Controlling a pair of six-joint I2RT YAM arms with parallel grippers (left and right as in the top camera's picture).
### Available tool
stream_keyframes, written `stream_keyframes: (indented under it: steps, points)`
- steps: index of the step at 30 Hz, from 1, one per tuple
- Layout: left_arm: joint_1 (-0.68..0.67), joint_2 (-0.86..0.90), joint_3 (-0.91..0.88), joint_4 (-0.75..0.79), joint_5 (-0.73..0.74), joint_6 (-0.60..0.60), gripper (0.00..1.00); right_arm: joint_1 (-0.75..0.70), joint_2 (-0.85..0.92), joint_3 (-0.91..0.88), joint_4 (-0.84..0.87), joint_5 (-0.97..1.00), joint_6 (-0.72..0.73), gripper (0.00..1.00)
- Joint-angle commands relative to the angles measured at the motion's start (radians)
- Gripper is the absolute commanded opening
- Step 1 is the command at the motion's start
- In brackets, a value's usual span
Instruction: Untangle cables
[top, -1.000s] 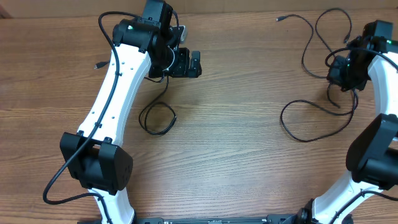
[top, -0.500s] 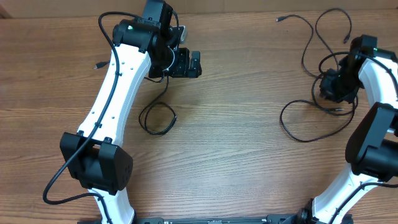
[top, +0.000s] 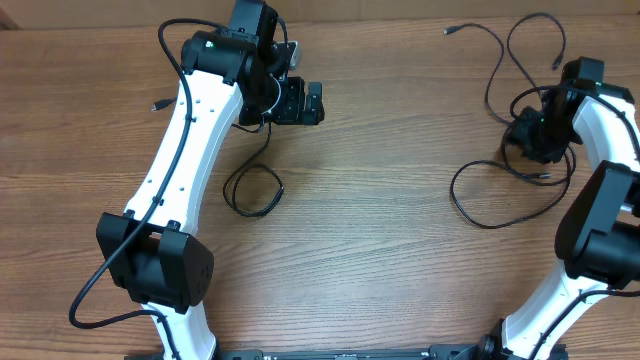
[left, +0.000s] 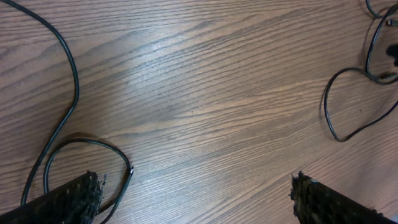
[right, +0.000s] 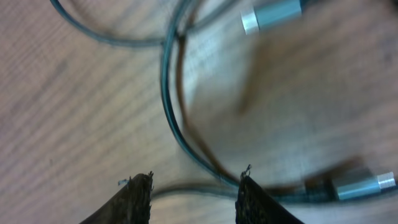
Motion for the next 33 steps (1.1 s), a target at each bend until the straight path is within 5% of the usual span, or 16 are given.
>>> stream_keyframes:
  steps: [1, 19, 22, 26, 33]
  points:
    - [-0.002, -0.007, 0.024, 0.001, -0.006, -0.010, 1.00, 0.000, 0.040, -0.006, 0.049, -0.013, -0.001, 0.44]
    - [-0.002, -0.007, 0.024, 0.001, -0.006, -0.010, 0.99, 0.004, 0.102, -0.012, 0.095, -0.013, -0.069, 0.38]
    - [-0.002, -0.007, 0.024, 0.001, -0.006, -0.010, 0.99, 0.013, 0.109, -0.014, 0.097, -0.013, -0.088, 0.31]
    - [-0.002, -0.007, 0.024, 0.001, -0.006, -0.010, 1.00, 0.019, 0.110, -0.014, 0.103, 0.030, -0.083, 0.04]
    - [-0.002, -0.007, 0.024, 0.001, -0.006, -0.010, 0.99, -0.014, 0.109, 0.014, 0.036, 0.307, 0.087, 0.04]
